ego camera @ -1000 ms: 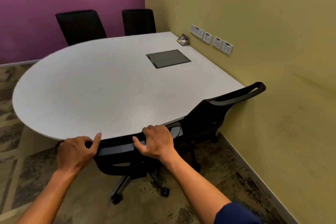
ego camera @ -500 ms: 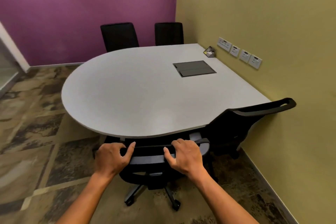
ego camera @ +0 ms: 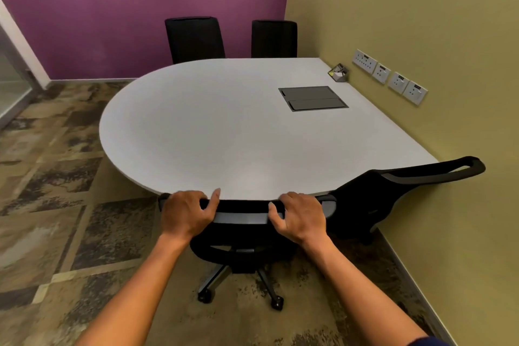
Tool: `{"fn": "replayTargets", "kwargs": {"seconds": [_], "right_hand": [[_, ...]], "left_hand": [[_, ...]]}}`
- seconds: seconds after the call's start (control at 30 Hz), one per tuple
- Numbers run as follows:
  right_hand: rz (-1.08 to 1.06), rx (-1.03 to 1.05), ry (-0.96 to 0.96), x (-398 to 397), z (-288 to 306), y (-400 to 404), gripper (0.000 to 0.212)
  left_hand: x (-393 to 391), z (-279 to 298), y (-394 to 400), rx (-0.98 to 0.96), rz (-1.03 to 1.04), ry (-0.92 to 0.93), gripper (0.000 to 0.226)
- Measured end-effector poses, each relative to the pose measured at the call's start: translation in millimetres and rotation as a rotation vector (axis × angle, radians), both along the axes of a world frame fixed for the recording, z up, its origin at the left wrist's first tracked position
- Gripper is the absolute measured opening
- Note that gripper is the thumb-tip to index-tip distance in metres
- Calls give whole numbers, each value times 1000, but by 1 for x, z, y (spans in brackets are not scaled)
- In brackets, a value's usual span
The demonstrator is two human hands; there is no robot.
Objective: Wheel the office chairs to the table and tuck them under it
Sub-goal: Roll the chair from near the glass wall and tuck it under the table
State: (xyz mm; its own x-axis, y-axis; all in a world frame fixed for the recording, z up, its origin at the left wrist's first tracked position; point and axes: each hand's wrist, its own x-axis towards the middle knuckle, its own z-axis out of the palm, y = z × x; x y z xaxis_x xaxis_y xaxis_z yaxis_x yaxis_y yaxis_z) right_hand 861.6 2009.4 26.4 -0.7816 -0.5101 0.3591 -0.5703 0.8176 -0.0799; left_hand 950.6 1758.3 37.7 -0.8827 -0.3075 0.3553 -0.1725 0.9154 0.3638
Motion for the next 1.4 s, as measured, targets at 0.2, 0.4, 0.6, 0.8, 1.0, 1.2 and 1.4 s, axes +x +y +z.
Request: {"fn": "replayTargets", "kwargs": {"seconds": [0.2,0.4,0.6,0.8,1.0,1.2,1.4], "right_hand": [[17,-6,-3,-14,7,-36,59],[31,-29,11,-28,6,-50,56],[26,-46,40,-45,3,-37,52],[46,-60,76,-56,-3,-34,53],[24,-94,61,-39,-10,-38,49],[-15,-47,-22,-4,-18,-30,51],[-63,-69,16,21,-7,-6,43]], "left_hand": [[-31,-5,-41,-56,35,70,73],[-59,-10,-54,-92,75,122,75],[-66,-9,-40,-82,80,103,77],[-68,-8,-33,-73,122,72,78],[-57,-14,-36,-57,90,69,75],[-19,-15,-26,-13,31,0,72],[12,-9,-5,-14,-11,113,73]]}}
